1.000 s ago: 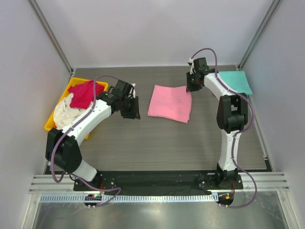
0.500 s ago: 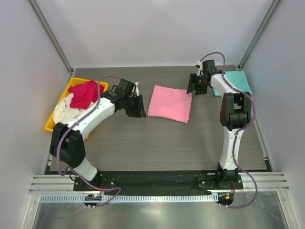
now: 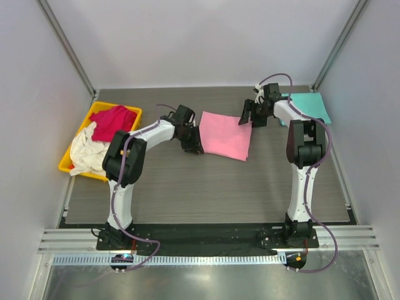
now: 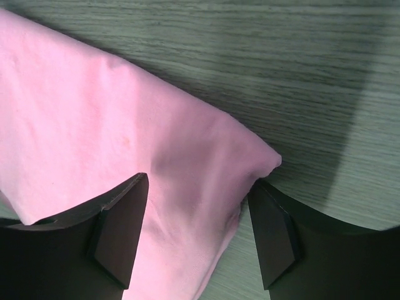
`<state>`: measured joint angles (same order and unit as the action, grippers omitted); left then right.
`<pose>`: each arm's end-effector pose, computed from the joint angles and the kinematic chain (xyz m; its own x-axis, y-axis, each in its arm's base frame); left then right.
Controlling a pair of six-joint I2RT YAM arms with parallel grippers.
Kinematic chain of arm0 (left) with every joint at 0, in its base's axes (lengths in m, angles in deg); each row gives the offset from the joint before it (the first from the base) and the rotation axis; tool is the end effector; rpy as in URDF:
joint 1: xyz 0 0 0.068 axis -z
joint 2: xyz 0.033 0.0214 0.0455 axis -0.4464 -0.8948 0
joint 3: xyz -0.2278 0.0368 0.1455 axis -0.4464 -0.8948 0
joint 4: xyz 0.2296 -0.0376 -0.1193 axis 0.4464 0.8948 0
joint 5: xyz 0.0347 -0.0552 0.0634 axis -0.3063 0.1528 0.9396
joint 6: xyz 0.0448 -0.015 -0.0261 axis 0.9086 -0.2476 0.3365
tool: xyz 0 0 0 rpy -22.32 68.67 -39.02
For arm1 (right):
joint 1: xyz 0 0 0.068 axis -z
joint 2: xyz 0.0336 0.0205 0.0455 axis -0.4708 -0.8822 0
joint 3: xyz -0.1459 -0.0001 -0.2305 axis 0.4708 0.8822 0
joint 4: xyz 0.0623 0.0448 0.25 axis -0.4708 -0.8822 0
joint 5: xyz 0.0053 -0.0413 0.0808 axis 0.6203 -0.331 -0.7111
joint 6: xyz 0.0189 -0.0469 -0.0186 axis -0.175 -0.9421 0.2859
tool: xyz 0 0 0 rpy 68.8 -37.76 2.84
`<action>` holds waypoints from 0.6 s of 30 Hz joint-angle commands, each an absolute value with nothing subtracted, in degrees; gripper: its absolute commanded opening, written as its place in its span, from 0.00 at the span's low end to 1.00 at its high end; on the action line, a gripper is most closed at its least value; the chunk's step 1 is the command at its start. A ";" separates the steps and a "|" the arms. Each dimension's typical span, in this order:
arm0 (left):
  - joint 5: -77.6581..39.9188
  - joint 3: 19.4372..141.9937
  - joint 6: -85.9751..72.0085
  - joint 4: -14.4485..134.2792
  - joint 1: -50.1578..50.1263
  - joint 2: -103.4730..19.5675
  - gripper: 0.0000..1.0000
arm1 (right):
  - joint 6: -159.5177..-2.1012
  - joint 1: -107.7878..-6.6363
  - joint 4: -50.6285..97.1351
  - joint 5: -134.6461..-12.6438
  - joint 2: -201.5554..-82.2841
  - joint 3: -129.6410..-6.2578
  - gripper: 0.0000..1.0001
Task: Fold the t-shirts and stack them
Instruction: Neatly place the folded tshirt to the corner
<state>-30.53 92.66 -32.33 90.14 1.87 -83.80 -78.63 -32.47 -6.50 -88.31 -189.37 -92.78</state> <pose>0.3730 -0.2152 0.1702 -0.9718 -0.1169 -0.2049 0.0090 0.8494 -0.5276 0.4825 0.0506 0.1666 -0.8810 0.0776 -0.4668 -0.1327 0.9063 0.4012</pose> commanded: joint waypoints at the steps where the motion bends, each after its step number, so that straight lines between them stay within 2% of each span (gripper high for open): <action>1: -25.84 96.61 -30.66 91.72 1.79 -86.07 0.32 | -79.62 -32.74 -4.89 -89.29 -190.83 -91.37 0.70; 5: -21.26 97.31 -29.59 95.41 1.79 -87.31 0.32 | -80.77 -32.66 -4.89 -89.91 -190.21 -89.88 0.68; 14: -20.80 97.14 -30.12 99.19 1.87 -83.54 0.32 | -82.26 -32.48 -4.89 -92.28 -191.09 -90.23 0.50; 18: -21.25 97.05 -29.07 102.27 2.40 -76.78 0.32 | -82.26 -32.22 -4.89 -91.23 -190.57 -90.49 0.28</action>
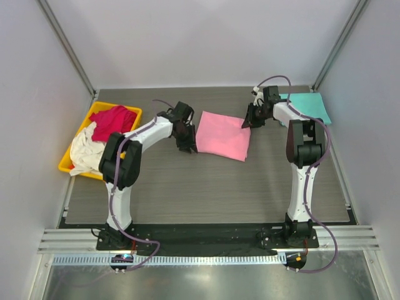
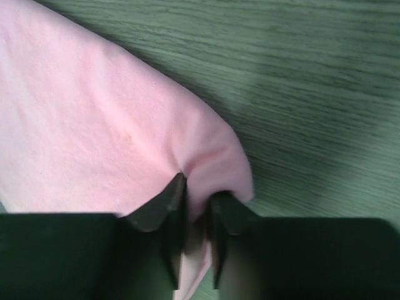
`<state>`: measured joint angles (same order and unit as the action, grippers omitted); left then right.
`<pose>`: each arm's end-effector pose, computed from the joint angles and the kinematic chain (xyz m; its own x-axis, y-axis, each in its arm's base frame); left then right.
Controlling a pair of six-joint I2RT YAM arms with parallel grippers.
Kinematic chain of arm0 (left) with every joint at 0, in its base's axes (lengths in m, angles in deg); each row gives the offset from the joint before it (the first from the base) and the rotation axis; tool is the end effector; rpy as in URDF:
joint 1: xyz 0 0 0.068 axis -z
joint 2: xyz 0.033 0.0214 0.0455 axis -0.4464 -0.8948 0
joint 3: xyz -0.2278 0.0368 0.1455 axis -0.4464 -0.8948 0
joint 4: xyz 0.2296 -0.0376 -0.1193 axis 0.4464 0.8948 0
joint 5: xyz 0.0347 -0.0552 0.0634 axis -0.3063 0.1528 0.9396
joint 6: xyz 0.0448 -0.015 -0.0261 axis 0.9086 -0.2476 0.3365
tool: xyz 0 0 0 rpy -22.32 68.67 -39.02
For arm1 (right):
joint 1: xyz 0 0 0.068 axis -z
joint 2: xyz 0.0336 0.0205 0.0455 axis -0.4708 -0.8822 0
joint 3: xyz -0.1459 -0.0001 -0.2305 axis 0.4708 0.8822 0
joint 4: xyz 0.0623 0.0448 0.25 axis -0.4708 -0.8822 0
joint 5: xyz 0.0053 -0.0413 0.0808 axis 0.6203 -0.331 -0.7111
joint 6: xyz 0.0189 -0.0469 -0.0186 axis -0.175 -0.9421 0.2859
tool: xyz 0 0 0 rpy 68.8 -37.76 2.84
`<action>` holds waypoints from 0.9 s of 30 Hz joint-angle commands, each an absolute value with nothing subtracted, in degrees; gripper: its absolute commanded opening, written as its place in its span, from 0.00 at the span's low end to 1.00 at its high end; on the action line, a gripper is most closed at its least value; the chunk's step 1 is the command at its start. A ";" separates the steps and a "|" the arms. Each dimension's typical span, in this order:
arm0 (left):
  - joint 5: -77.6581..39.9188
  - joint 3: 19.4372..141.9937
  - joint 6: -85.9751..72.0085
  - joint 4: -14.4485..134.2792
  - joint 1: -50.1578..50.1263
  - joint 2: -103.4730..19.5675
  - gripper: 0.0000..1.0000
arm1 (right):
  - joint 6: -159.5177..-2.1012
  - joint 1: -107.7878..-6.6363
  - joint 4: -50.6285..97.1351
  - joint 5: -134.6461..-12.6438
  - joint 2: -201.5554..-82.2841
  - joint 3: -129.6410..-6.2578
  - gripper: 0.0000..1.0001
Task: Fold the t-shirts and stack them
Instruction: Neatly place the folded tshirt to the corner
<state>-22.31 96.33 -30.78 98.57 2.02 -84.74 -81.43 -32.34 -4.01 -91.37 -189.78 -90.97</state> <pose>0.3734 -0.2112 0.1737 -0.9704 -0.1177 -0.2110 -0.0298 0.9250 -0.3787 0.4814 0.0511 0.1569 -0.8737 0.0329 -0.4854 -0.1993 0.8860 0.4187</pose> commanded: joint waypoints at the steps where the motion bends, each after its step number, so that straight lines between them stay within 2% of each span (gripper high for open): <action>1: -20.20 96.79 -28.46 102.79 2.49 -73.11 0.33 | -82.35 -32.13 -4.89 -90.62 -190.22 -90.49 0.20; 3: -19.31 95.56 -26.96 104.11 2.49 -69.57 0.34 | -82.79 -32.13 -4.80 -90.00 -189.25 -91.01 0.08; 5: -17.91 94.51 -24.33 106.56 2.49 -65.44 0.36 | -83.76 -32.13 -4.80 -87.02 -188.11 -92.59 0.02; 14: -14.75 88.97 -19.58 109.04 2.49 -54.97 0.37 | -90.87 -32.13 -13.24 -73.76 -185.73 -101.20 0.01; 20: -12.63 87.83 -18.34 108.87 2.49 -53.12 0.38 | -97.63 -31.87 -18.33 -67.16 -186.44 -108.32 0.01; 27: -11.41 87.12 -17.99 108.25 2.49 -52.33 0.38 | -103.34 -31.78 -18.95 -58.63 -181.96 -108.68 0.01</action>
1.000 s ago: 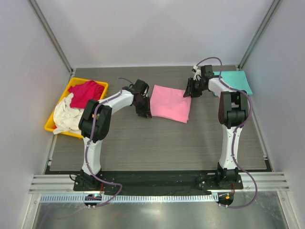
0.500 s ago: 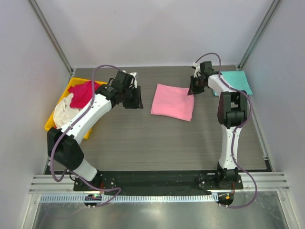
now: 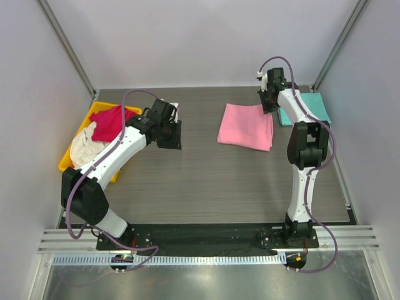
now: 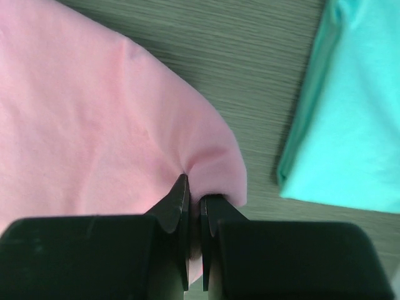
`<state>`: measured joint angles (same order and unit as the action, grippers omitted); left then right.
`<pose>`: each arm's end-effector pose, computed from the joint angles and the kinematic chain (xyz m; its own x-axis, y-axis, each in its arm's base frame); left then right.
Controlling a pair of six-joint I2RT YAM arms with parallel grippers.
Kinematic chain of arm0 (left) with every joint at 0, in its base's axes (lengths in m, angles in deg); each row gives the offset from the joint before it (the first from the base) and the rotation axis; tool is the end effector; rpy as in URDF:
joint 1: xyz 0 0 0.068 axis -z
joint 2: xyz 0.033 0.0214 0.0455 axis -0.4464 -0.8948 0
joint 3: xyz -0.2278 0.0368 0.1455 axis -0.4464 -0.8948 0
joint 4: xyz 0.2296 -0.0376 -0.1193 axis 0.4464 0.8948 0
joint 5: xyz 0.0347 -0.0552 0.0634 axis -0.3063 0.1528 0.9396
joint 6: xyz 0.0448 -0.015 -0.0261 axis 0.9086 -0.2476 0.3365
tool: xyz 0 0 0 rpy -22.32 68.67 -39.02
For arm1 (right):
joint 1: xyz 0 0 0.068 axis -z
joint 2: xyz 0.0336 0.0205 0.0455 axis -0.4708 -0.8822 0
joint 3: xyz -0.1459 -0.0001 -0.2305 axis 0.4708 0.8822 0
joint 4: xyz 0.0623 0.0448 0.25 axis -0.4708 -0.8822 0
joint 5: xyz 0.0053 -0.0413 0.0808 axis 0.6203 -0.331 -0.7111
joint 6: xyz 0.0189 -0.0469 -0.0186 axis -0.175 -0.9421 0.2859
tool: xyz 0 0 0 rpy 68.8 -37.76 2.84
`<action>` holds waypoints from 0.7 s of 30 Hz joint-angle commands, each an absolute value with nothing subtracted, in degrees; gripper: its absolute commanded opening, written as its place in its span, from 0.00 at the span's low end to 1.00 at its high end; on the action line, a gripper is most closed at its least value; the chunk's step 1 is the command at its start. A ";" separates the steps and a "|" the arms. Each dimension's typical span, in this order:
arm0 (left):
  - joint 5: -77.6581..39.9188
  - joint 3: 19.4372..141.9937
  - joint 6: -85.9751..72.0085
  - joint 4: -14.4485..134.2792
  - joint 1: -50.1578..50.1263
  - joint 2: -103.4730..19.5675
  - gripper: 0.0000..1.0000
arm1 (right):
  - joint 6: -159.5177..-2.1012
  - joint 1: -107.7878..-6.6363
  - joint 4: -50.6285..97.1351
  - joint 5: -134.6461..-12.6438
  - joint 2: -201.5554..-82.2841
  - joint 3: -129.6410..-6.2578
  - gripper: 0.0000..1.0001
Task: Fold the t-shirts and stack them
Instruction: Neatly place the folded tshirt to the corner
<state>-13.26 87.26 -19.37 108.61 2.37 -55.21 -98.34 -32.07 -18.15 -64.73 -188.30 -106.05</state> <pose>0.2846 -0.1588 0.3027 -0.8726 0.0179 -0.4881 0.1646 0.9517 -0.2592 0.4934 0.0336 0.2327 -0.7994 -0.2419 -0.5499 -0.2091 0.9702 -0.1228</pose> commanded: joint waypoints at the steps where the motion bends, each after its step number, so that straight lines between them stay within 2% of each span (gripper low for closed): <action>1: -11.05 87.12 -17.82 108.25 2.49 -52.33 0.38 | -103.88 -31.69 -18.95 -57.14 -181.52 -108.77 0.01; 13: -8.41 86.60 -17.73 107.90 2.49 -52.24 0.39 | -116.00 -29.93 -18.43 -47.11 -180.72 -114.74 0.01; 21: -10.34 86.24 -18.26 107.28 2.49 -54.52 0.40 | -123.03 -28.79 -9.74 -45.00 -178.52 -111.32 0.01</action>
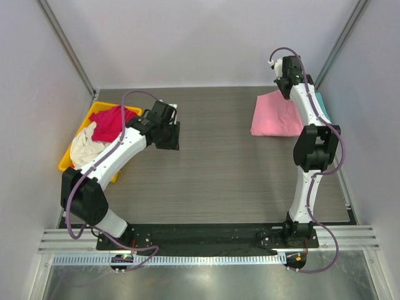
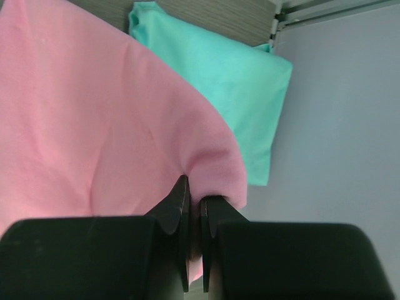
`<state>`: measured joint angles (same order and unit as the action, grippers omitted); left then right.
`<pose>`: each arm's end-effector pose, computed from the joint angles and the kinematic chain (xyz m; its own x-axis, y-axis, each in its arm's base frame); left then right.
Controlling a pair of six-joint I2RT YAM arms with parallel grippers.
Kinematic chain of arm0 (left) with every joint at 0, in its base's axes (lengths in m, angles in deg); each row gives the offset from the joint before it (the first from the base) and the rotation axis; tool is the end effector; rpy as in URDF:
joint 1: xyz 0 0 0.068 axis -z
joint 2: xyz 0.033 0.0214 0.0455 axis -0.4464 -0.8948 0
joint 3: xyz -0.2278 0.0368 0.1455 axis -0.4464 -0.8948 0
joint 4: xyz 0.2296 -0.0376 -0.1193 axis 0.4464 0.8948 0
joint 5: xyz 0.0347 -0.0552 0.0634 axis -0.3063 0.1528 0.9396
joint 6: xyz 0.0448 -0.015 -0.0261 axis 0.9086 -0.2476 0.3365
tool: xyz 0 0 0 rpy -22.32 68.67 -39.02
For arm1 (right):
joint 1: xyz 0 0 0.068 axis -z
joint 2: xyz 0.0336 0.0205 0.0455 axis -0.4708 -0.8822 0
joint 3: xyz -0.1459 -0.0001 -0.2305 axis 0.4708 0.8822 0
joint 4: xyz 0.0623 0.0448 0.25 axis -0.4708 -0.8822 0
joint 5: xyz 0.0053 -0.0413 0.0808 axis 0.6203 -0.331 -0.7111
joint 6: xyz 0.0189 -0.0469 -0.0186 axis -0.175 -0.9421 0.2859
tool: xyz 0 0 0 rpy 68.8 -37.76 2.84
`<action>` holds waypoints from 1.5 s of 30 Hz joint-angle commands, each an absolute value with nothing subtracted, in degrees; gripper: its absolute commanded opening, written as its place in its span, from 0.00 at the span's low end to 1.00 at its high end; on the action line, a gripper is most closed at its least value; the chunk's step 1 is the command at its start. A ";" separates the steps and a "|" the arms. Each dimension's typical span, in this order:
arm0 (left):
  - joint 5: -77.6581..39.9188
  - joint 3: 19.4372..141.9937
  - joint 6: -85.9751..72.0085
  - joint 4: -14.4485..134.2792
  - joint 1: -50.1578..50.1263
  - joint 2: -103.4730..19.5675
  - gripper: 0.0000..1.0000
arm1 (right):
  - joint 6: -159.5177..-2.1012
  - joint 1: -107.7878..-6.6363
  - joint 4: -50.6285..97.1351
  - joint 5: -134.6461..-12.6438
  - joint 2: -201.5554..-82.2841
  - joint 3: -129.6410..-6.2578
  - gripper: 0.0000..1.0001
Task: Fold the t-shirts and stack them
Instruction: Neatly place the folded tshirt to the corner
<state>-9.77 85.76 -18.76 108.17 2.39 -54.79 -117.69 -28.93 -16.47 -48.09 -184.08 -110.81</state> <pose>0.2832 -0.1557 0.2973 -0.8643 0.0244 -0.5024 0.1456 0.9682 -0.2035 0.4902 -0.0037 0.2975 -0.7144 -0.4872 -0.5022 -0.1786 0.8210 -0.5423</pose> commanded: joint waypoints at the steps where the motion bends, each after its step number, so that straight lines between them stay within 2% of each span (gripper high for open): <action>1: -10.34 86.24 -18.26 107.20 2.49 -54.44 0.40 | -123.65 -28.88 -9.38 -44.91 -178.52 -111.75 0.01; 16: -13.51 86.59 -18.43 106.93 2.49 -53.82 0.40 | -133.94 -23.96 -2.78 -46.49 -179.40 -113.43 0.01; 34: -13.95 86.42 -19.13 105.96 2.49 -55.23 0.42 | -137.99 -21.32 2.22 -49.66 -188.71 -119.14 0.02; 39: -13.16 86.51 -19.05 106.49 2.49 -55.67 0.42 | -139.04 -19.65 10.74 -46.68 -193.46 -119.75 0.19; 40: -13.16 86.51 -19.05 106.49 2.49 -55.67 0.43 | -139.48 -19.30 11.97 -45.97 -194.51 -121.06 0.31; 41: -13.07 86.51 -19.05 106.49 2.49 -55.84 0.43 | -139.65 -18.86 14.59 -45.27 -196.09 -121.42 0.38; 42: -13.16 86.33 -19.31 106.40 2.49 -55.76 0.43 | -138.26 -18.42 19.49 -43.43 -196.71 -121.08 0.55; 43: -13.42 86.33 -19.31 106.40 2.49 -55.67 0.43 | -138.25 -18.50 19.54 -43.16 -196.72 -121.08 0.56; 44: -13.59 86.24 -19.40 106.23 2.49 -55.49 0.44 | -137.55 -18.42 19.63 -42.98 -196.63 -121.08 0.64; 45: -14.38 85.98 -19.57 105.97 2.49 -55.14 0.44 | -135.89 -18.77 19.63 -42.72 -195.93 -120.38 0.67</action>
<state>-13.46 85.76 -19.04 107.69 2.39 -55.73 -138.39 -18.76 10.64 -45.88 -198.92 -118.03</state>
